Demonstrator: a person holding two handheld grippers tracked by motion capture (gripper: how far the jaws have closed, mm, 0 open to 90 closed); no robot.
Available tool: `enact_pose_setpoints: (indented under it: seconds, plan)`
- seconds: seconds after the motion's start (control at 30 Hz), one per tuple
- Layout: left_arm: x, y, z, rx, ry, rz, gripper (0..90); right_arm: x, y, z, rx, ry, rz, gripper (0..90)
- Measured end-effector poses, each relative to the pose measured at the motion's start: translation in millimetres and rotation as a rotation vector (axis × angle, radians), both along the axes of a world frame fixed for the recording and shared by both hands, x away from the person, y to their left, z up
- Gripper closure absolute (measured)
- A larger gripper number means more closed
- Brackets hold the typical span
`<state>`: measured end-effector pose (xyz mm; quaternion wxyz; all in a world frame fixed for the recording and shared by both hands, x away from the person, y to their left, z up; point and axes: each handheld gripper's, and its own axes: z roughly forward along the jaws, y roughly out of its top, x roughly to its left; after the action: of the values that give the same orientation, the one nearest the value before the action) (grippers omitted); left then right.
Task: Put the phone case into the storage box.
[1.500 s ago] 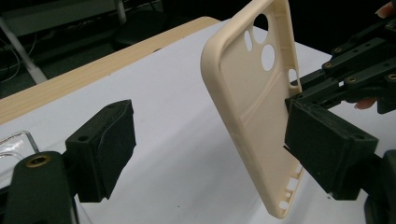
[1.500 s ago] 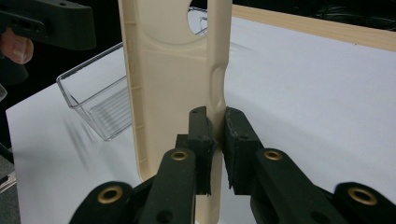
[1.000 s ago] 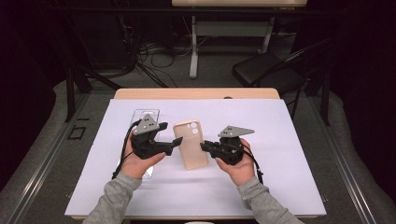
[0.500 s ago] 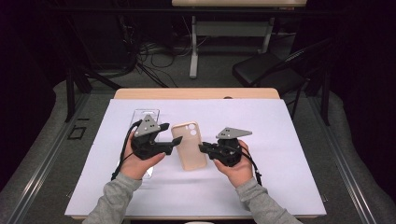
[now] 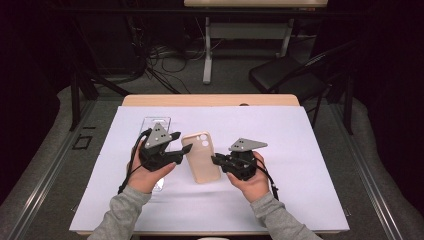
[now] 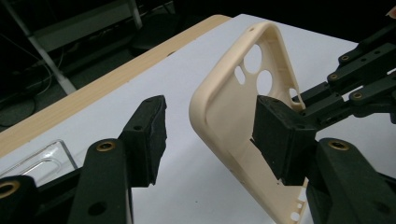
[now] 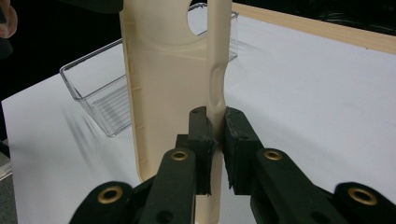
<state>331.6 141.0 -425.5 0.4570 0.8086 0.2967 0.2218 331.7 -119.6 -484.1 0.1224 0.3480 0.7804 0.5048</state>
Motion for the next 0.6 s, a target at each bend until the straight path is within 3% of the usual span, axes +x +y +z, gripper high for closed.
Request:
enact_pose_setpoints:
  seconds: [0.23,0.6]
  plan:
    - [-0.2,-0.9,0.0,0.033,-0.012,0.006,44.9,-1.8,2.1,-0.3,-0.008,-0.011,-0.002,82.3]
    - [-1.8,-1.2,1.3,0.031,-0.015,-0.002,44.9,-2.9,3.9,-1.7,-0.016,-0.019,-0.006,82.3]
